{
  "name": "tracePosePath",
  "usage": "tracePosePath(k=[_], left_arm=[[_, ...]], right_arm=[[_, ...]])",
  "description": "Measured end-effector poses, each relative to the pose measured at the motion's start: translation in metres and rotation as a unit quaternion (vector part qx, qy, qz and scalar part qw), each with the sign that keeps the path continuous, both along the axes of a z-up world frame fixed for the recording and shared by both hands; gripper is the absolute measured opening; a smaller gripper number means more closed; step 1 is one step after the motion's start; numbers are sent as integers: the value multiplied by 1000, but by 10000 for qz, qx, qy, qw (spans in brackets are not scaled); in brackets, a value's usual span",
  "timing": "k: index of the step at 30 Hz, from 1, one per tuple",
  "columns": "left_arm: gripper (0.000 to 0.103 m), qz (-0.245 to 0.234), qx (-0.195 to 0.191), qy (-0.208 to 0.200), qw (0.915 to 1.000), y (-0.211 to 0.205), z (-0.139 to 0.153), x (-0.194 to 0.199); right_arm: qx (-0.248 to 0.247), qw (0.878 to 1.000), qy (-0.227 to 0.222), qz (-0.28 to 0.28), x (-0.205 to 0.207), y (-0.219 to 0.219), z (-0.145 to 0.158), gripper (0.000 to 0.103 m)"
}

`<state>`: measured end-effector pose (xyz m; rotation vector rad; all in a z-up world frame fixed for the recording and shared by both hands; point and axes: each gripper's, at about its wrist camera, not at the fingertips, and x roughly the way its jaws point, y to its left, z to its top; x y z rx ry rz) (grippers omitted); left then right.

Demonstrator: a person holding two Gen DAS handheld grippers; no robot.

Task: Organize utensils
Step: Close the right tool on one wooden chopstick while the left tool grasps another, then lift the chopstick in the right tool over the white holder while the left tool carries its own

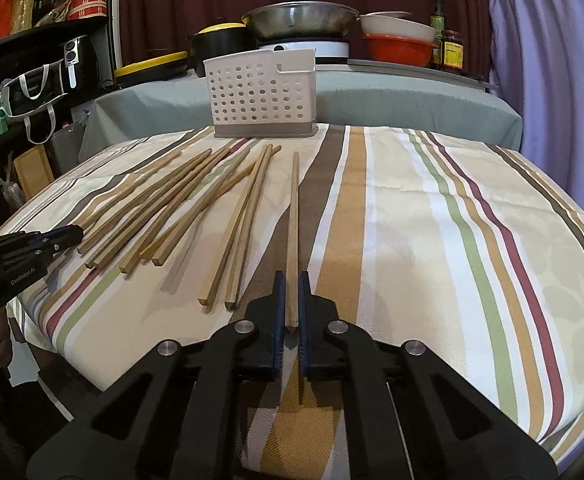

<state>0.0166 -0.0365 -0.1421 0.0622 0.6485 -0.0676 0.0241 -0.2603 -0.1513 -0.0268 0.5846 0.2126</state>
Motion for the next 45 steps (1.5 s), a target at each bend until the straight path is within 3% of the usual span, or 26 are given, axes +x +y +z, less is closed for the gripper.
tracePosePath(k=[11,30,35,45], left_arm=[[7,116,84,-333,9993,4,21,-8],[7,242,-211,-1539,9876,23,125,-25],[7,252,-392,-1617,9857,29,143,-17],[7,251,-392,-1695,9844,30,152,8]], right_arm=[[-215,9988,-448,-51,-10,3,31,6],[-187,9865,-1622,-126,-24,-2,131,6],[-171,9846,-1741,-50,-16,2,144,6],[-111,9847,-1739,4,17,7,158,6]])
